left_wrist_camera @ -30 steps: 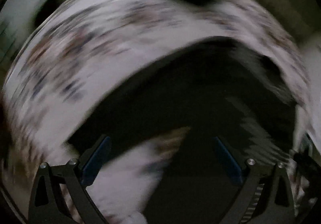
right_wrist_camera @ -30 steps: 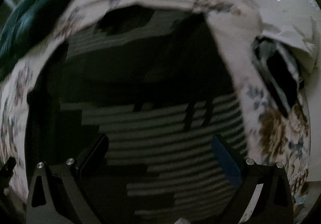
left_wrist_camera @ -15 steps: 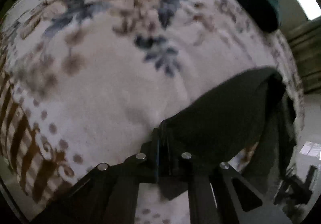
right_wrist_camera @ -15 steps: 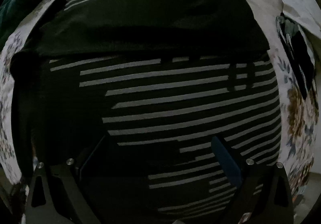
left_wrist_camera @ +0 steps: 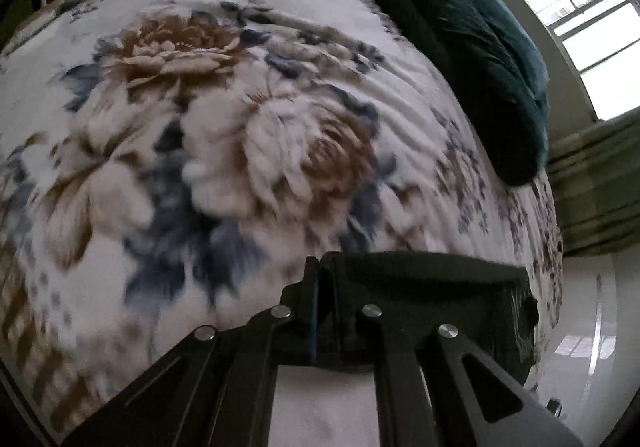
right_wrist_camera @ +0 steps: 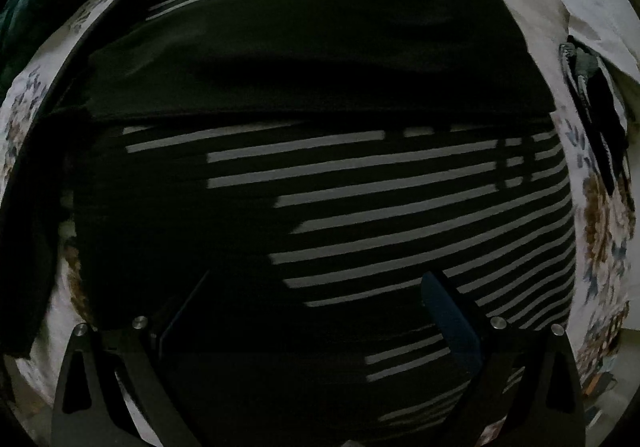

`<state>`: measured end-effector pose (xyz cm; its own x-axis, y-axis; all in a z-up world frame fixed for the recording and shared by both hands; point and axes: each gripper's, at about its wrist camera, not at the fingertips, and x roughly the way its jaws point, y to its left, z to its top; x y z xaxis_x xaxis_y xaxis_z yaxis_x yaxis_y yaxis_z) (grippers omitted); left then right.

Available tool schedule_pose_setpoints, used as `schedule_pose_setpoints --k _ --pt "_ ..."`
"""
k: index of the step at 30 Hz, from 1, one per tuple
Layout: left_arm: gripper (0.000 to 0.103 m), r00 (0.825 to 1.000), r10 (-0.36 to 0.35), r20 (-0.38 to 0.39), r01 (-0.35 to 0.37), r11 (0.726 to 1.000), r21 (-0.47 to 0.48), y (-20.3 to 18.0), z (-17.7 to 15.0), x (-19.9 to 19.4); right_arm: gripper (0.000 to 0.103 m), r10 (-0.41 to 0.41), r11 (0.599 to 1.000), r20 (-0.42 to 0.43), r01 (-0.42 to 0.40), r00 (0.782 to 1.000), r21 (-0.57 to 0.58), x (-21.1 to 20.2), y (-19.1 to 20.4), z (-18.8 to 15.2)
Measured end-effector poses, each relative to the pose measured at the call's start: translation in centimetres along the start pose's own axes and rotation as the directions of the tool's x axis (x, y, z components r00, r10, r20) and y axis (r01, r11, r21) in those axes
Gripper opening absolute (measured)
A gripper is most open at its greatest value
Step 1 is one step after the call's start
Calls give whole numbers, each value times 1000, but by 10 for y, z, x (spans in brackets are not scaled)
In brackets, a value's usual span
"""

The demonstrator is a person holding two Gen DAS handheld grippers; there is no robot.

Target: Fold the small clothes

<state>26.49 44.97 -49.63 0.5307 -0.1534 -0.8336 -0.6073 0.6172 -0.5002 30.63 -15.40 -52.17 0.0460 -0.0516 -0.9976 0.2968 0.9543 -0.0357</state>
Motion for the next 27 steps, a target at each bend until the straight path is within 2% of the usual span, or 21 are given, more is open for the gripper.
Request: schedule_pose_setpoints --k 2,3,4,5,6,7,10,12,13,15,16,17,18,20,23,25,27 --pt "7 999 -16 -28 14 998 -60 16 16 11 103 6 1000 -2 -6 1000 1 2 8 0" --pt "12 999 -29 -43 25 995 -94 25 17 12 103 8 1000 -2 -8 1000 3 2 11 -1" --pt "36 998 -49 -50 42 992 -122 31 17 10 103 10 1000 -4 -10 1000 5 3 12 -1" --pt "66 996 -74 -52 64 985 -162 38 13 10 103 12 1000 -5 -12 1000 7 2 15 -1" --pt "72 993 -109 -33 101 976 -195 44 4 8 103 16 1000 -6 -16 1000 9 2 16 -2" --pt "73 990 -136 -26 127 968 -218 47 -4 8 103 16 1000 -7 -16 1000 11 2 16 -2" --pt "73 986 -139 -88 111 957 -268 50 -28 31 103 14 1000 -11 -14 1000 22 6 15 -3" --pt "73 991 -96 -95 70 968 -242 42 -37 47 103 8 999 -12 -8 1000 40 10 14 1" --pt "73 995 -51 -88 32 977 -210 34 -38 51 103 6 999 -12 -5 1000 48 11 13 2" --pt "71 998 30 -48 -36 990 -135 16 -37 54 103 -9 997 4 8 1000 76 11 6 8" --pt "58 997 65 -28 -68 993 -96 6 -37 55 103 -12 997 14 11 1000 80 10 5 9" --pt "18 994 108 -8 -109 993 -41 -8 -36 55 103 -20 997 31 17 999 81 8 4 13" --pt "2 992 127 -13 -127 992 4 -20 -35 58 103 -40 996 52 36 998 79 6 3 16" --pt "3 989 148 3 -148 986 72 -44 -34 57 103 -56 996 81 50 995 73 4 0 23" --pt "3 993 116 32 -120 979 164 -90 -36 47 103 -34 996 87 26 996 85 4 -9 31" --pt "3 997 68 35 -74 974 213 -126 -43 39 103 -16 995 90 7 996 99 2 -19 36" --pt "3 1000 3 16 -8 954 299 -187 -63 34 103 -6 994 99 -5 995 107 -1 -25 41"
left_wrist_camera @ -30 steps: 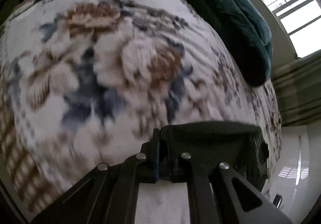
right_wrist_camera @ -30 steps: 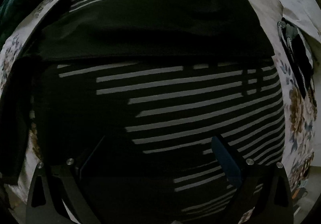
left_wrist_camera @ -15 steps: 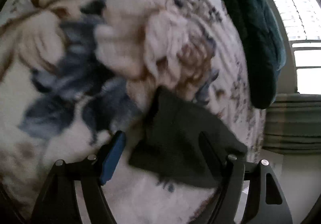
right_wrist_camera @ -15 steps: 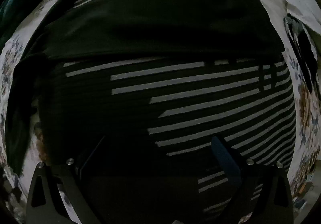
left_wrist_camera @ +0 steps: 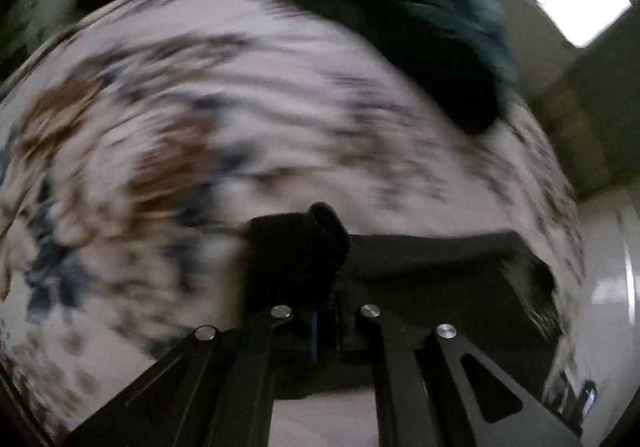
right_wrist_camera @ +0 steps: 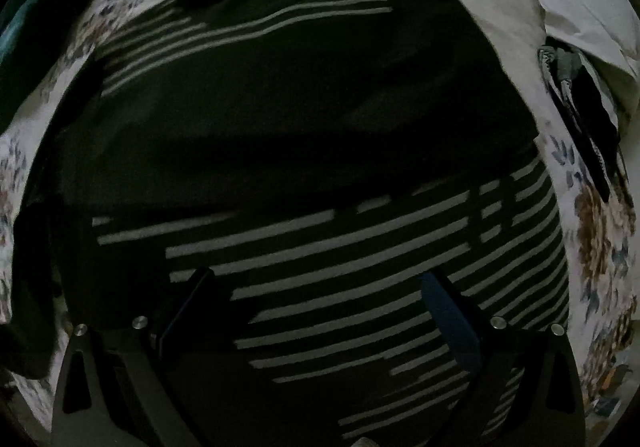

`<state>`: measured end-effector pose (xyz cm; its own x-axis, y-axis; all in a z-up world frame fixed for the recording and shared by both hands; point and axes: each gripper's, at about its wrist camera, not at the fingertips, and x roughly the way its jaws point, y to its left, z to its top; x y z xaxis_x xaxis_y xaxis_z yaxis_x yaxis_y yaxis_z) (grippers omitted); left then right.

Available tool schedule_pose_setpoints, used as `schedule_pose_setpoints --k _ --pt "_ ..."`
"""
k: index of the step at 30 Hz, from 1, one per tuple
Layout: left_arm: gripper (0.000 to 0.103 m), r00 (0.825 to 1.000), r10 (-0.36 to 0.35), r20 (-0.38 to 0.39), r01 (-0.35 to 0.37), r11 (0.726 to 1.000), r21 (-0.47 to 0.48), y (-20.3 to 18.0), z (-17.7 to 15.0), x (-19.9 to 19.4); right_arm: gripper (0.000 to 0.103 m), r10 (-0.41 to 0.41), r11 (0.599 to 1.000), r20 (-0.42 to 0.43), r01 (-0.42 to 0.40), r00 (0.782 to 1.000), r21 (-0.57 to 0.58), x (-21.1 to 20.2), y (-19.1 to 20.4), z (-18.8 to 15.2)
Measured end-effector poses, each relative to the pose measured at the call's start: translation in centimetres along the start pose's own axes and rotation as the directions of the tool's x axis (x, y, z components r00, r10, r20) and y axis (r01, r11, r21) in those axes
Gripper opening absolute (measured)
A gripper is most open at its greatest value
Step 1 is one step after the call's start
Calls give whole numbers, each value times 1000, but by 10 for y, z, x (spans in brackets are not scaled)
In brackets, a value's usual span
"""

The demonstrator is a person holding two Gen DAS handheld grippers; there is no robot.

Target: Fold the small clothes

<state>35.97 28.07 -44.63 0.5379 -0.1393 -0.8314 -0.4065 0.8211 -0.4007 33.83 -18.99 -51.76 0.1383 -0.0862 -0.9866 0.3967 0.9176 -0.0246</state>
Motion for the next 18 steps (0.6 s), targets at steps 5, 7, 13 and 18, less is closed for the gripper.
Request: schedule_pose_setpoints --k 5,7,13,18 --pt "3 972 -212 -103 224 966 127 -163 -40 17 103 16 1000 1 -16 1000 25 3 -50 27" --pt "4 950 -271 -157 293 946 139 -216 -58 34 103 15 999 2 -15 1000 39 1 -77 28" --pt "8 906 -298 -302 373 899 231 -348 -127 65 103 16 996 -7 -15 1000 93 8 -143 46" --pt "44 944 -217 -250 296 892 343 -352 -129 65 103 124 986 2 -123 992 113 5 -175 59"
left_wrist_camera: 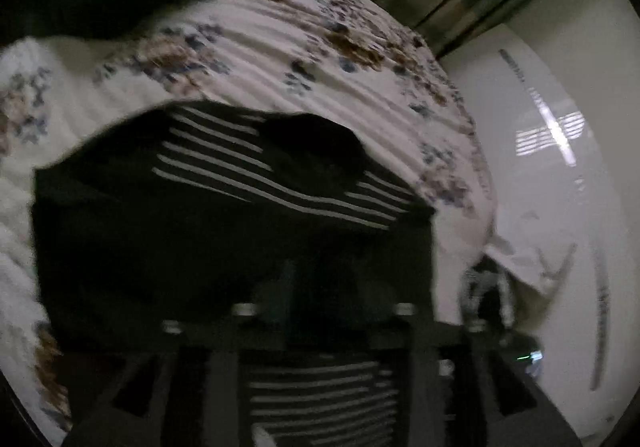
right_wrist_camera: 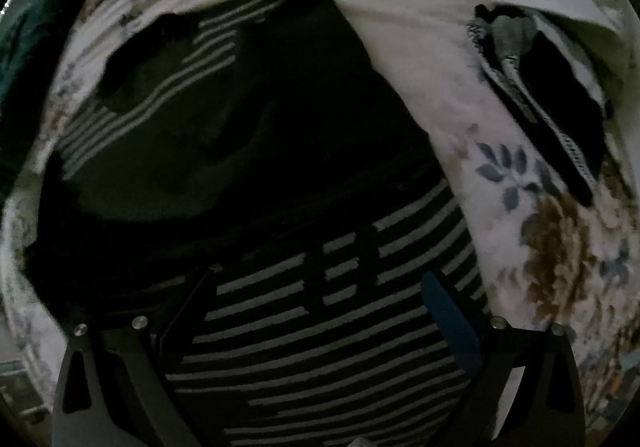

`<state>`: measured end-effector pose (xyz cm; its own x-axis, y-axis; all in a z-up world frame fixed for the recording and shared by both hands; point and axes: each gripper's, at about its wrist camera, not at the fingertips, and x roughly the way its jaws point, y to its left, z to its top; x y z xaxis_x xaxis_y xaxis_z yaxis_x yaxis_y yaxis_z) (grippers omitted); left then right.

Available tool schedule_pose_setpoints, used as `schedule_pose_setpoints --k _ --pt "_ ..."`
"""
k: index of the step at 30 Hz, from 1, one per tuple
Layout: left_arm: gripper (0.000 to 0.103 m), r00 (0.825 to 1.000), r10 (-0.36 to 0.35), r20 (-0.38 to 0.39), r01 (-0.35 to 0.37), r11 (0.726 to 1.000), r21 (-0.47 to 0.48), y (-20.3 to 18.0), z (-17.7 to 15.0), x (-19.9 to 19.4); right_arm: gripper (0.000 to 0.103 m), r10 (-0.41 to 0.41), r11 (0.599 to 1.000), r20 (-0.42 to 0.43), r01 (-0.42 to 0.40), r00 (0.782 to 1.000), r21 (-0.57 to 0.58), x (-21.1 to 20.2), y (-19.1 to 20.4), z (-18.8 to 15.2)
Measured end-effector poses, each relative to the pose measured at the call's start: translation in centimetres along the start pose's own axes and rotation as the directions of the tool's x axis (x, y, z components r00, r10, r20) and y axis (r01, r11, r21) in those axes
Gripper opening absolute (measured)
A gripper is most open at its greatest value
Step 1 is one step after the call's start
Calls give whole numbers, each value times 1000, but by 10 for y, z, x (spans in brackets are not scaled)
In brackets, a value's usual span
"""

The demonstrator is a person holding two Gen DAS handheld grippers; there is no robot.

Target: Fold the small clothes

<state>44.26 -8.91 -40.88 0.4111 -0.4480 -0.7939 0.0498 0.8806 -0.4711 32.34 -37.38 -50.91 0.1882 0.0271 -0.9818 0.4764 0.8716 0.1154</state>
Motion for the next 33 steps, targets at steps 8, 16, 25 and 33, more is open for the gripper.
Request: schedule_pose_setpoints --k 8,16,25,33 --pt "103 926 368 81 -363 929 -74 117 -17 -59 103 280 959 -62 -282 958 -32 9 33 13" --pt "103 829 560 -5 -551 814 -183 211 -50 -80 66 288 948 -121 -301 950 -100 61 112 30" --pt "103 838 546 5 -533 821 -202 209 -37 -73 11 179 958 53 -162 982 -237 15 128 23" --pt "103 881 472 28 -468 879 -91 166 10 -25 11 27 992 146 -8 989 -128 -18 31 83"
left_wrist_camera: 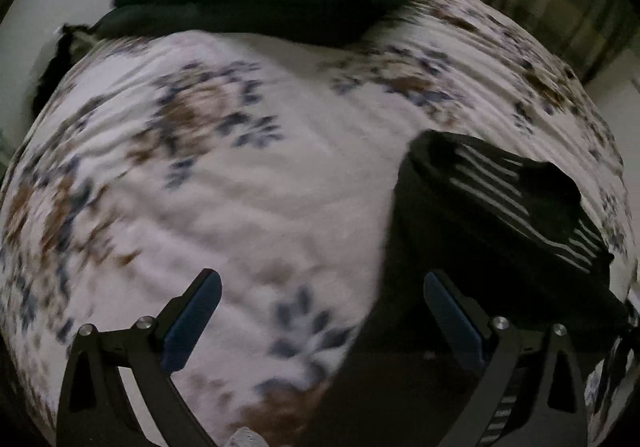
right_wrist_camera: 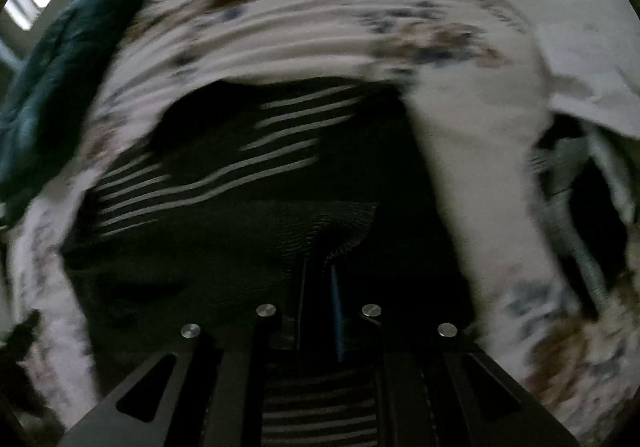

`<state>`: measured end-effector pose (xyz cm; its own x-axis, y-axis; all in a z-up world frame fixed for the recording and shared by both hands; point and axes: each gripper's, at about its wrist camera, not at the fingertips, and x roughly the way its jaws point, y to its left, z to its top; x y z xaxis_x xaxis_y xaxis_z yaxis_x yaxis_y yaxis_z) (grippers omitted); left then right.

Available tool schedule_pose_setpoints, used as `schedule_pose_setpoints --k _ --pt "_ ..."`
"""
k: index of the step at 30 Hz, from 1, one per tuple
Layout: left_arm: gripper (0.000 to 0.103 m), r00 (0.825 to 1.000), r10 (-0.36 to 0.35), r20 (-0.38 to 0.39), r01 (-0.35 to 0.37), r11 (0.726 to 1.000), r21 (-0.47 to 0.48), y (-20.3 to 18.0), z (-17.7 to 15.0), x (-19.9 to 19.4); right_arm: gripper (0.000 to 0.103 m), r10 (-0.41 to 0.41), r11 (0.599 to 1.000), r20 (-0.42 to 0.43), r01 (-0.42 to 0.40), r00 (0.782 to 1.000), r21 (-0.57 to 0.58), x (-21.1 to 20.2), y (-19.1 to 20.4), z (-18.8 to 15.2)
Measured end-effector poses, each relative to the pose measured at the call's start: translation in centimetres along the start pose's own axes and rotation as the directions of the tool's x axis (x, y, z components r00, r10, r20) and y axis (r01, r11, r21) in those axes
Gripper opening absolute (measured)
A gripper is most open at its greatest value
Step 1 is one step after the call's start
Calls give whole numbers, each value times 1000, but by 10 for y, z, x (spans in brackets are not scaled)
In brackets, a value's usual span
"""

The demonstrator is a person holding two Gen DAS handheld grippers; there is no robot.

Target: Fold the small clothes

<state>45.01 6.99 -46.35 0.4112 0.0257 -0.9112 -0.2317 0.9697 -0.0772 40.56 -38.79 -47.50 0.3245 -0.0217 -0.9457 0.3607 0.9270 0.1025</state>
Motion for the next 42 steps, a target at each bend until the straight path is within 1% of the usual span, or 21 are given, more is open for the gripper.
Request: schedule_pose_setpoints --k 3,5,8,10,11,12,13,17,20,23,24,27,30,31,35,36,37,38,39,41,42 --pt "103 1000 -20 -18 21 999 43 -26 11 19 11 -77 996 -23 78 997 33 18 -43 17" --pt "103 999 -21 -38 24 997 72 -43 18 35 11 -70 996 -70 73 995 47 33 -60 21" --pt "103 998 0 -57 6 995 99 -56 21 51 12 -108 994 -106 110 988 13 53 -63 22" --pt "103 997 17 -74 -9 993 114 -61 22 60 24 -142 990 -141 143 980 3 63 -62 22" --pt "103 997 20 -79 -10 993 119 -62 21 62 35 -159 987 -144 161 977 4 63 -61 23" --pt "103 996 26 -81 -16 992 125 -63 20 64 45 -162 986 -136 166 977 13 61 -61 23" --pt "103 996 44 -80 -33 990 140 -65 20 66 48 -162 986 -125 167 979 25 57 -61 24" --pt "103 992 86 -89 -67 979 194 -69 17 79 48 -129 990 -13 130 992 46 30 -51 24" --pt "103 990 91 -108 -69 978 195 -65 14 87 51 -23 1000 2 23 1000 3 24 -27 30" --pt "103 992 86 -97 -67 980 187 -62 11 85 51 124 989 -87 -131 988 -75 37 14 49" --pt "103 992 88 -93 -69 980 186 -61 10 85 51 208 967 -149 -226 967 -119 48 40 59" --pt "103 992 92 -92 -74 980 186 -59 5 87 51 328 895 -276 -390 904 -216 76 111 78" --pt "103 992 90 -93 -72 982 174 -57 -1 89 51 334 814 -363 -460 870 -354 98 186 84" --pt "103 992 85 -94 -68 984 164 -55 -2 90 51 325 795 -382 -469 865 -386 105 206 83" --pt "103 993 64 -94 -52 991 125 -51 -5 91 51 296 725 -459 -510 838 -464 130 265 77" --pt "103 994 61 -93 -50 991 121 -50 -6 92 47 290 712 -465 -513 837 -479 134 273 76" --pt "103 994 58 -93 -47 992 116 -50 -7 92 36 293 704 -468 -520 834 -485 136 280 76" --pt "103 994 51 -94 -41 993 108 -48 -7 93 2 302 697 -460 -522 835 -491 138 284 76" --pt "103 994 48 -93 -38 994 104 -48 -7 93 2 309 697 -434 -512 846 -502 136 287 77" --pt "103 995 38 -94 -29 994 101 -47 -8 94 2 342 720 -372 -495 863 -486 133 284 86" --pt "103 995 33 -93 -24 995 100 -47 -8 94 2 354 753 -319 -470 879 -460 131 278 96"
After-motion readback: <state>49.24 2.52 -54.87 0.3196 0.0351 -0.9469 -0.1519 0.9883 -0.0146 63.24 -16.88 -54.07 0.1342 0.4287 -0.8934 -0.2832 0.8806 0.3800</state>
